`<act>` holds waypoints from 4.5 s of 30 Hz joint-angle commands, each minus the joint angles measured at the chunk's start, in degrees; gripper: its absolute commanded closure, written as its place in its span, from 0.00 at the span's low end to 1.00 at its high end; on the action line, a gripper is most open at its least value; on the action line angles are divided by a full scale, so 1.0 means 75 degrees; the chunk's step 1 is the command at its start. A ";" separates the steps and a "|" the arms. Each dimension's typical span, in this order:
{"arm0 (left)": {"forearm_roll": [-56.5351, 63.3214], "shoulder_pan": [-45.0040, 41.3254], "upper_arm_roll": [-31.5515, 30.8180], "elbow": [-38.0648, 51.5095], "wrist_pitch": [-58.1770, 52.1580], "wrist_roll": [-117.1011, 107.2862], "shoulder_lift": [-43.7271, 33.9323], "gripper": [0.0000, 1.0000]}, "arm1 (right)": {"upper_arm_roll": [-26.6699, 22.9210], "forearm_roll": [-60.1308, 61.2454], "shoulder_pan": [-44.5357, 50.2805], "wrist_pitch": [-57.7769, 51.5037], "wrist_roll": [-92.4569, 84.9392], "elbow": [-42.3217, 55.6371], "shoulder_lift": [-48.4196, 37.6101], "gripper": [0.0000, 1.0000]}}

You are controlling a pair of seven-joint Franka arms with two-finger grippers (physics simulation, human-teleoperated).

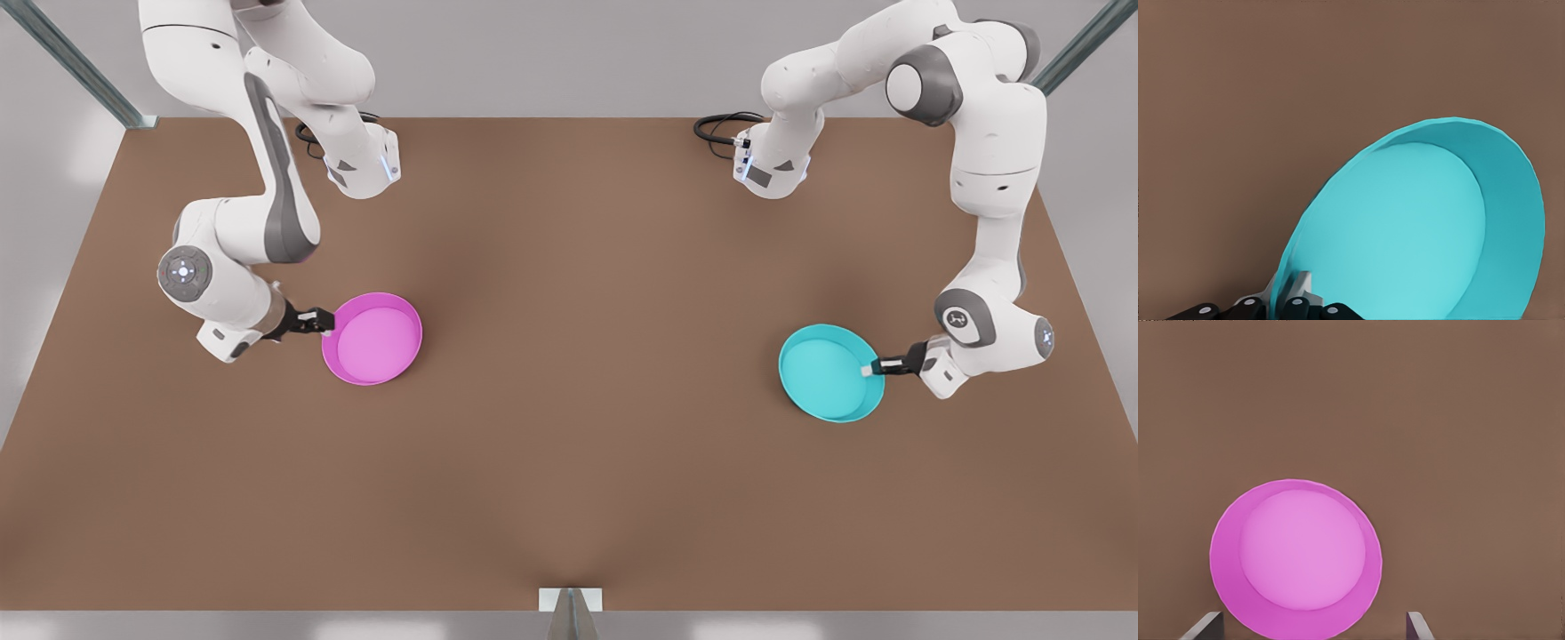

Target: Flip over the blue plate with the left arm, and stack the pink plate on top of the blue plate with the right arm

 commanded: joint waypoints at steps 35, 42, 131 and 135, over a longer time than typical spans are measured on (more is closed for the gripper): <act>0.3293 -0.3410 0.0046 0.1962 -0.2526 -0.4532 -0.0141 0.00 | 0.0001 0.0000 0.0009 -0.0047 -0.0129 0.0165 0.0058 0.00; 0.1487 -0.4348 0.0034 -0.0815 0.1564 -0.4474 -0.1125 0.00 | -0.0011 0.0000 0.0009 -0.0047 -0.0129 0.0177 0.0070 0.00; -0.1501 -0.3680 -0.1009 0.0579 0.1798 -0.3103 0.0797 0.75 | 0.0048 0.1266 -0.1327 0.0387 -0.1465 -0.0140 0.3292 0.50; -0.1501 -0.3691 -0.0997 0.0567 0.1798 -0.3103 0.0785 0.77 | 0.0048 0.1277 -0.1338 0.0387 -0.1500 -0.0140 0.3304 0.55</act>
